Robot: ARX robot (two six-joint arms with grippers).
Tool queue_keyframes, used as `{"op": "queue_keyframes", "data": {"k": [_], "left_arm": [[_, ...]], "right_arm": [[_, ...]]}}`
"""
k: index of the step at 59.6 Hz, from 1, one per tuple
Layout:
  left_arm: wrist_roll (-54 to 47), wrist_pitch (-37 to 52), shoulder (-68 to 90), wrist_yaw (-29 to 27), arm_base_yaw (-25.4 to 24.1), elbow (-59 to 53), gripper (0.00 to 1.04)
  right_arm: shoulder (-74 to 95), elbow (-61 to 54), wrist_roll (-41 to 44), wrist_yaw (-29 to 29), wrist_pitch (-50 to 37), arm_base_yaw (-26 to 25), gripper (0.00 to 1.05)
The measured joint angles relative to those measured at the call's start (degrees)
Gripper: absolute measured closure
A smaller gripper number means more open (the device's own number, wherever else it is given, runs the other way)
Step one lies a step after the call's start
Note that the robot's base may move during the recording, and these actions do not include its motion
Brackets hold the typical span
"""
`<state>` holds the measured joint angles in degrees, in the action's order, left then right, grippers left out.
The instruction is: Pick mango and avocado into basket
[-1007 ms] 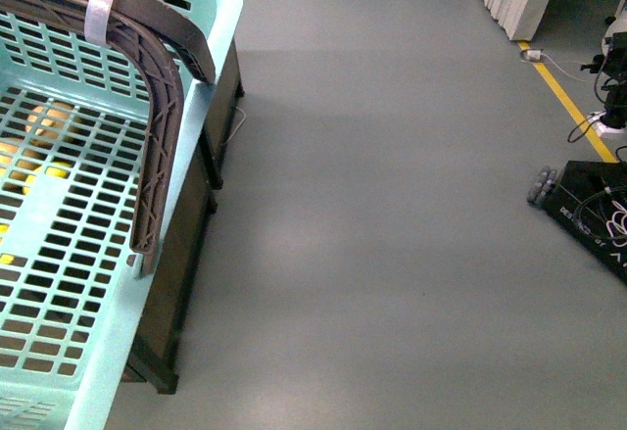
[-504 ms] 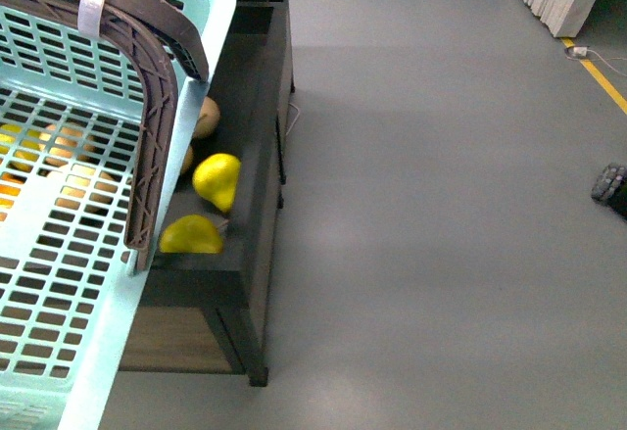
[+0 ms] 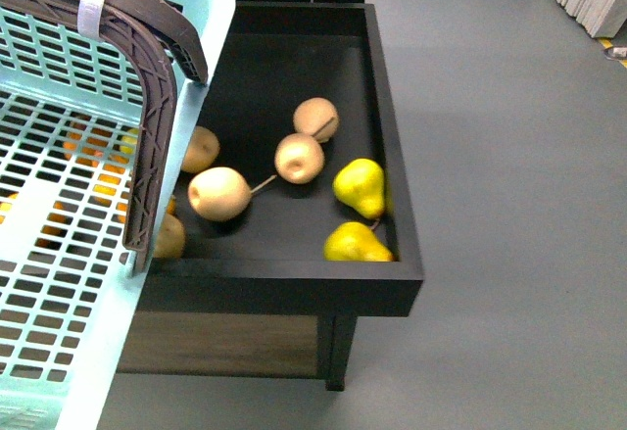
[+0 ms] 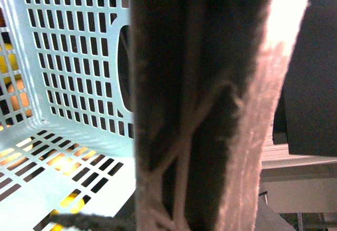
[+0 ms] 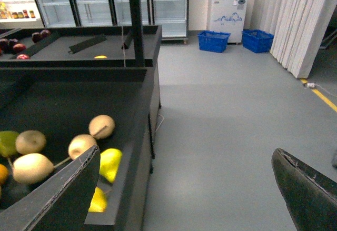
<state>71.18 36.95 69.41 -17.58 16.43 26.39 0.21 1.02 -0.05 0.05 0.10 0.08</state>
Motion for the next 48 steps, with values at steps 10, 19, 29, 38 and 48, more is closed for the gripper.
{"op": "queue_keyframes", "data": {"k": [10,19,29,38,48], "left_arm": [[-0.04,0.00,0.00,-0.02,0.00,0.00,0.90],[-0.04,0.00,0.02,-0.09,0.00,0.00,0.90],[-0.02,0.00,0.02,0.02,0.00,0.02,0.90],[-0.04,0.00,0.02,-0.07,0.00,0.02,0.90],[-0.02,0.00,0.02,-0.02,0.00,0.00,0.90]], "right_arm": [[0.02,0.00,0.02,-0.07,-0.02,0.00,0.09],[0.07,0.00,0.04,0.00,-0.02,0.00,0.09],[0.02,0.00,0.04,0.00,0.00,0.00,0.09],[0.02,0.00,0.04,0.02,-0.02,0.00,0.09],[0.02,0.00,0.04,-0.02,-0.02,0.00,0.09]]}}
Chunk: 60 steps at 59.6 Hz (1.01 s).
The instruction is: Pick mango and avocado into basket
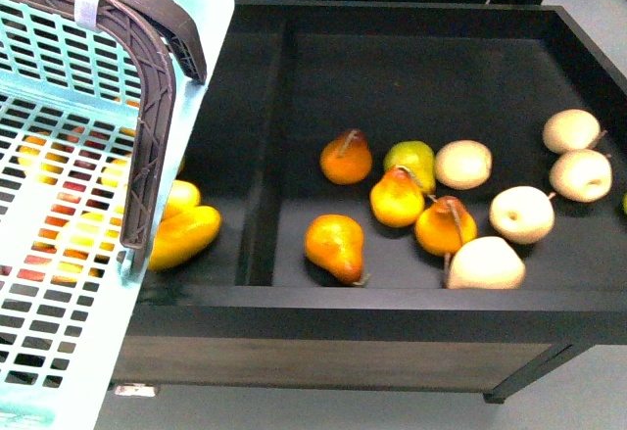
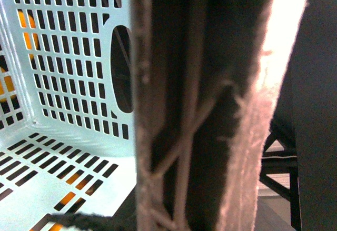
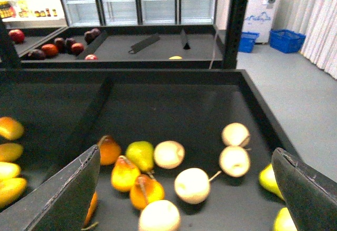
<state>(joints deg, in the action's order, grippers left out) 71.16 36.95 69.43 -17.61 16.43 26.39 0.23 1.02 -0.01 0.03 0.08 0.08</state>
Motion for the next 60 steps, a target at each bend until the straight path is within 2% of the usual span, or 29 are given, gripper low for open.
{"op": "queue_keyframes", "data": {"k": [60], "left_arm": [[0.09,0.00,0.00,0.20,-0.02,-0.04,0.90]], "right_arm": [[-0.07,0.00,0.02,0.11,-0.02,0.00,0.09]]}}
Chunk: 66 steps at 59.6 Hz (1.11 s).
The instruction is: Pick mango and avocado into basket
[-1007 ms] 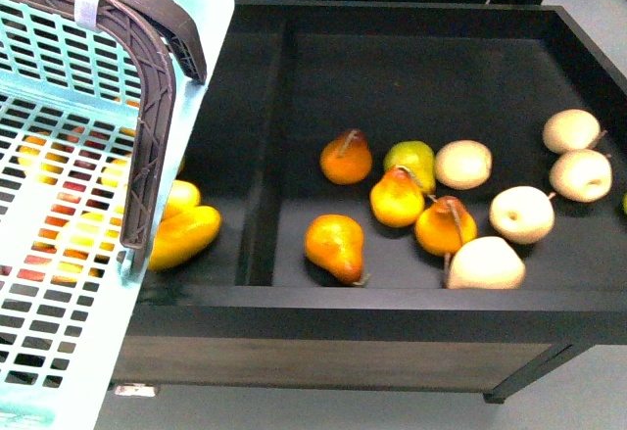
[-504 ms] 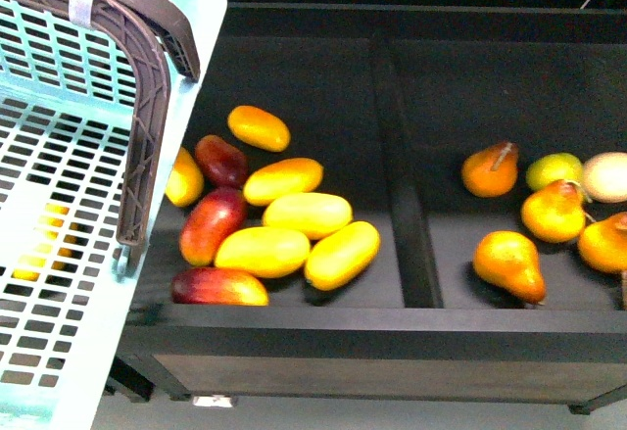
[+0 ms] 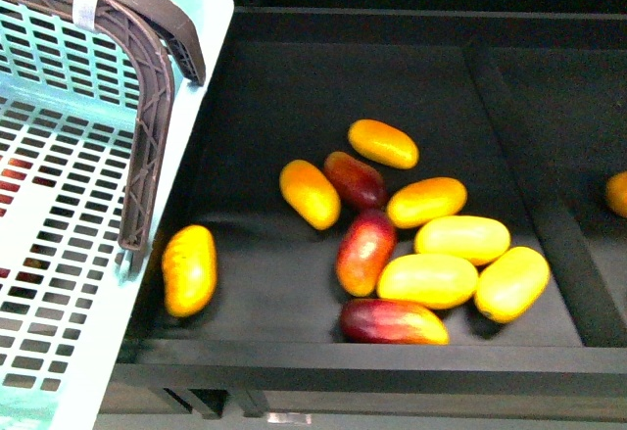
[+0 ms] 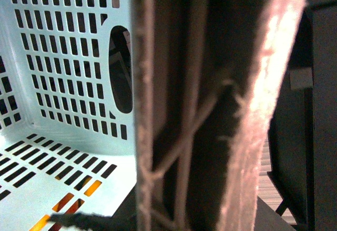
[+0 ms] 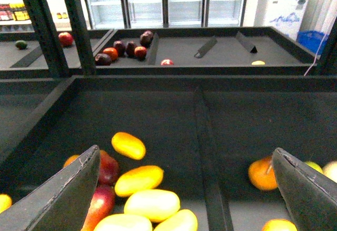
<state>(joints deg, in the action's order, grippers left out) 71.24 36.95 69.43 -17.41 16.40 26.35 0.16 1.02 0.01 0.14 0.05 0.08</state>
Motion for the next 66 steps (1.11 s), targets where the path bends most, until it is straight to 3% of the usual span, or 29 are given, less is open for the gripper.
{"op": "queue_keyframes", "data": {"k": [36,40,50,54,60,66], "left_arm": [[-1.33,-0.81,-0.02,-0.31,-0.81,0.07,0.90],[-8.26,-6.97,0.31,5.22,-0.94,2.58,0.90],[-24.39,-5.62,8.07,21.22,-0.87,7.26,0.90],[-31.02,-4.13,12.44,29.18,-1.73,9.88,0.90],[-39.34,-5.97,19.47,46.03,-3.06,18.56,0.90],[-42.45,-9.14,23.50,55.47,-2.78,24.22,0.90]], "right_arm": [[0.07,0.00,-0.02,-0.59,0.02,-0.04,0.09],[0.07,0.00,-0.04,-0.33,0.02,-0.04,0.09],[0.07,0.00,-0.04,-0.35,0.02,-0.04,0.09],[0.07,0.00,-0.04,-0.33,0.02,-0.04,0.09],[0.07,0.00,-0.04,-0.13,0.02,-0.04,0.09],[0.07,0.00,-0.04,-0.15,0.02,-0.04,0.09]]}}
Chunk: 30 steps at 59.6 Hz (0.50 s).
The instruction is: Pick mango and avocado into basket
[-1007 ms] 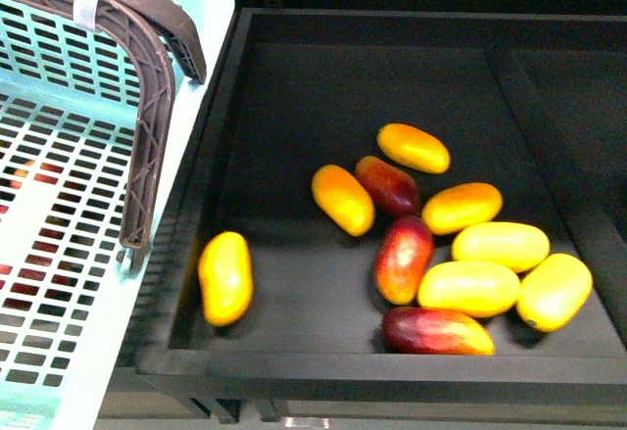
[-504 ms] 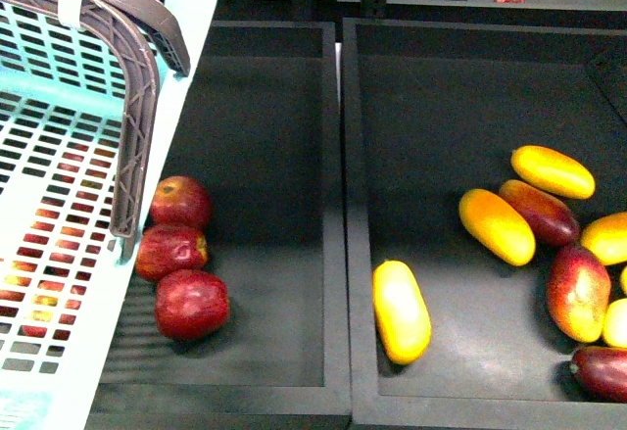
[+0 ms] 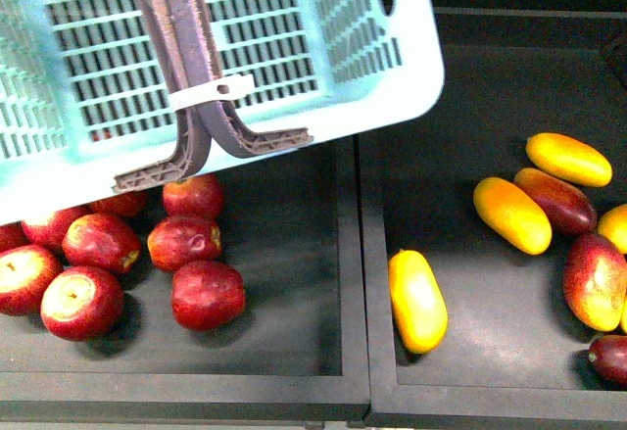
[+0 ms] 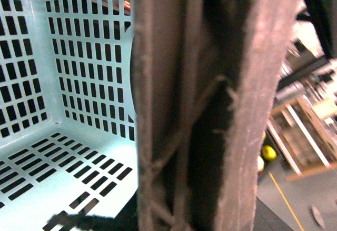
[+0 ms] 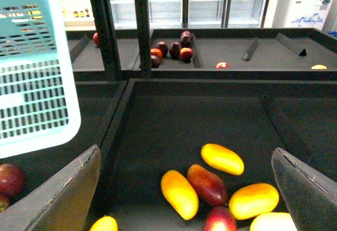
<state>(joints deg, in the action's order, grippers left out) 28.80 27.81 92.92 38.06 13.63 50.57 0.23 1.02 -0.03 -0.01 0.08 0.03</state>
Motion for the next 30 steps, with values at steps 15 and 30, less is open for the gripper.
{"op": "queue_keyframes", "data": {"k": [15,30], "left_arm": [[-6.05,-11.89,10.23,11.30,3.87,12.26,0.90],[-10.91,-16.02,16.96,10.82,6.84,20.46,0.90]], "right_arm": [[0.00,0.00,0.00,0.02,0.00,0.00,0.09],[1.88,1.38,-2.01,-4.63,3.76,-1.36,0.09]]}}
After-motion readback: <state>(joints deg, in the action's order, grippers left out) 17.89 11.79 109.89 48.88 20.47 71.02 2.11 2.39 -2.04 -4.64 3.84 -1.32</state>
